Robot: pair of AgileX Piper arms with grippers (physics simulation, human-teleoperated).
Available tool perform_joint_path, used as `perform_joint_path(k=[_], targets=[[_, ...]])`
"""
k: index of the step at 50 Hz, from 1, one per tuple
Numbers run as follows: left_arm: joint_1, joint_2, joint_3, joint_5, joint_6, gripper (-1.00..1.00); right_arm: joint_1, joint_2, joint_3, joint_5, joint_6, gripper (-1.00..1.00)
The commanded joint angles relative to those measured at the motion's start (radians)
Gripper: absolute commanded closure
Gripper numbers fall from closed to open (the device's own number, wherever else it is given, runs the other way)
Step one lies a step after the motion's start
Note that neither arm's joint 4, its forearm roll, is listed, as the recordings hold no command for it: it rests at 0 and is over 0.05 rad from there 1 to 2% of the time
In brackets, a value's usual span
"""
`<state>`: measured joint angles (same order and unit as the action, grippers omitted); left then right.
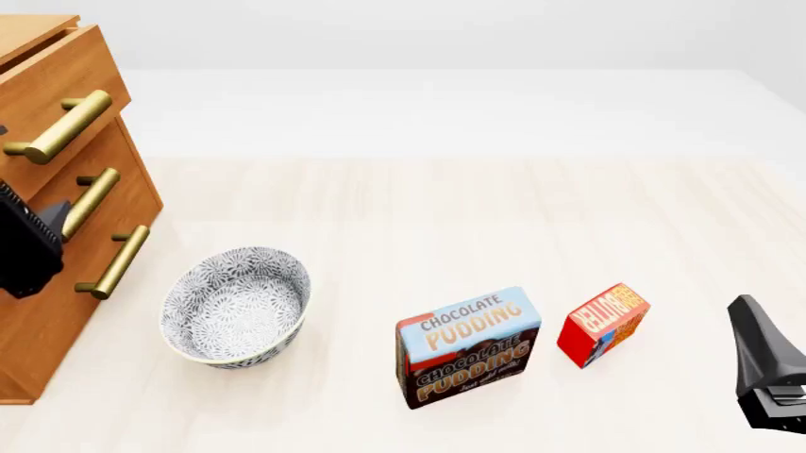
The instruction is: Put the butter at the back in the top drawer of the cabinet and close it.
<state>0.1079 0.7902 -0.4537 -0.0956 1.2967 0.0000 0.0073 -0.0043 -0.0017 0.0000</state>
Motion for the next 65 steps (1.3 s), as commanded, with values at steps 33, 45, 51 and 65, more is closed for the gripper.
perform_joint_path(k=[33, 45, 51, 65], targets=[[0.033, 0.095, -0.003, -0.085, 0.004, -1.0, 0.0, 0.0, 0.0, 0.0, 0.0, -1.0], [0.037, 0.116, -0.007, -0.096, -0.001, -1.0, 0.0, 0.0, 0.0, 0.0, 0.0, -1.0], [0.036, 0.121, -0.005, -0.105, 0.002, -1.0, 0.0, 0.0, 0.0, 0.0, 0.0, -1.0], [0.036, 0.136, -0.002, -0.123, 0.002, -1.0, 0.0, 0.0, 0.0, 0.0, 0.0, -1.0]])
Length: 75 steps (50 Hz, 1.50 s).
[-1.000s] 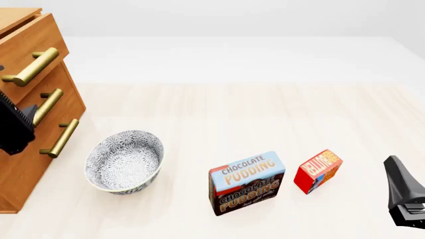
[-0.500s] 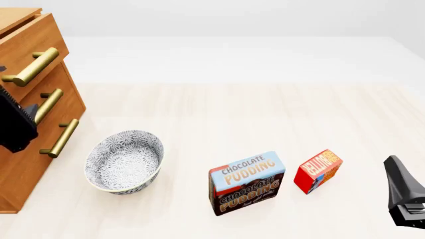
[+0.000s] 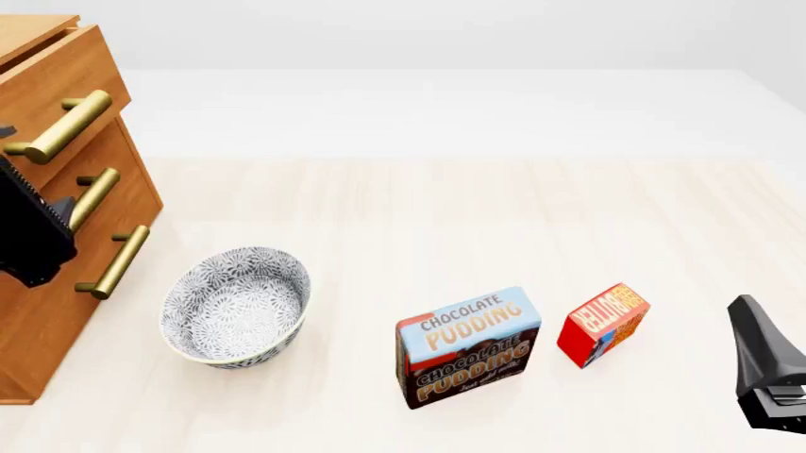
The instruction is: Put the butter at the back in the top drawer of the cabinet and close it.
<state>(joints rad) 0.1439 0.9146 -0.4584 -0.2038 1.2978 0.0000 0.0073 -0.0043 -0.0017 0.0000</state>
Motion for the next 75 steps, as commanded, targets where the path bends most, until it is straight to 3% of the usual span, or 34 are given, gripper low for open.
perform_joint_path(k=[1, 75], targets=[[0.0, 0.012, 0.003, -0.014, 0.001, -1.0, 0.0, 0.0, 0.0, 0.0, 0.0, -1.0], [0.004, 0.129, -0.015, -0.114, -0.012, -1.0, 0.0, 0.0, 0.0, 0.0, 0.0, -1.0]])
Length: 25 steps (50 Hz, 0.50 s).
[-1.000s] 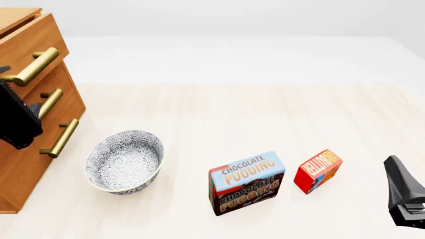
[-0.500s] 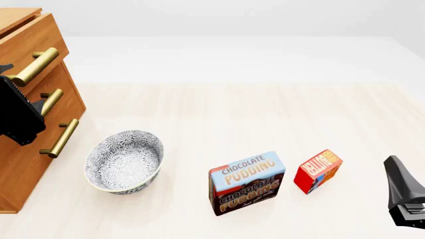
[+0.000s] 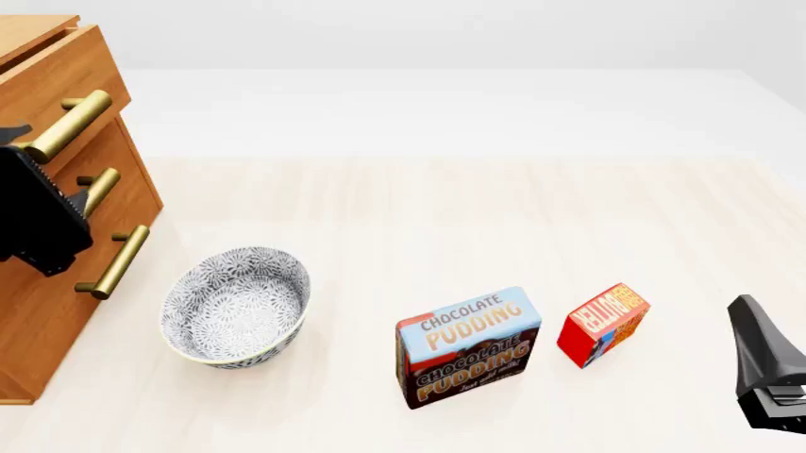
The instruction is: Put the butter at the back in the top drawer of the cabinet and close it.
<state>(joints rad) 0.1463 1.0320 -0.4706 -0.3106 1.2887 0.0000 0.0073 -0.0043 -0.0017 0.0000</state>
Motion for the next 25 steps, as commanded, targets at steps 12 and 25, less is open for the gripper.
perform_joint_path(k=[12, 25], targets=[[0.006, 0.013, -0.011, -0.006, -0.007, -1.0, 0.0, 0.0, 0.0, 0.0, 0.0, -1.0], [0.01, 0.001, -0.002, -0.015, 0.0, 1.0, 0.0, 0.0, 0.0, 0.0, 0.0, -1.0]])
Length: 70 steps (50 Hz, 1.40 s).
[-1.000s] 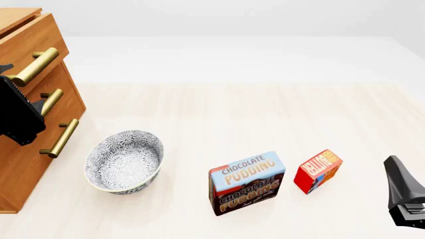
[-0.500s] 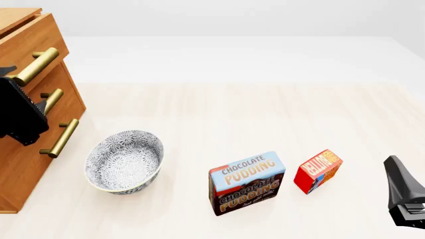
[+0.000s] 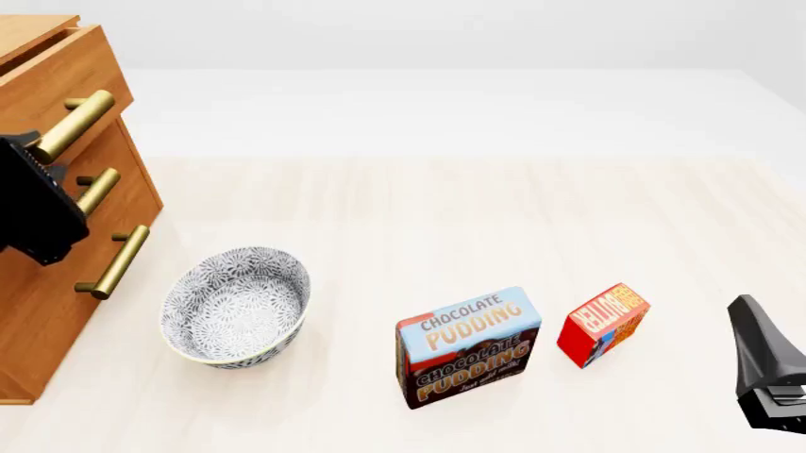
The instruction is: Put the butter at the back in the top drawer of the cabinet and close it.
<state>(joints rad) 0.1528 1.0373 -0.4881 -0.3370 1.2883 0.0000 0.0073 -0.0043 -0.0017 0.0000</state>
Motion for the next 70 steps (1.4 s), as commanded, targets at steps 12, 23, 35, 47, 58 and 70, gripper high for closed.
perform_joint_path(k=[12, 23, 35, 47, 58, 70], targets=[[0.007, -0.009, 0.021, 0.013, 0.001, 1.0, 0.0, 0.0, 0.0, 0.0, 0.0, -1.0], [0.007, -0.017, 0.018, 0.021, -0.001, 1.0, 0.0, 0.0, 0.0, 0.0, 0.0, -1.0], [-0.019, -0.013, 0.017, 0.016, -0.007, 1.0, 0.0, 0.0, 0.0, 0.0, 0.0, -1.0], [-0.034, 0.002, 0.026, -0.002, -0.01, 1.0, 0.0, 0.0, 0.0, 0.0, 0.0, -1.0], [-0.049, 0.004, 0.029, -0.006, -0.016, 1.0, 0.0, 0.0, 0.0, 0.0, 0.0, -1.0], [-0.071, 0.003, 0.032, -0.008, -0.02, 1.0, 0.0, 0.0, 0.0, 0.0, 0.0, -1.0]])
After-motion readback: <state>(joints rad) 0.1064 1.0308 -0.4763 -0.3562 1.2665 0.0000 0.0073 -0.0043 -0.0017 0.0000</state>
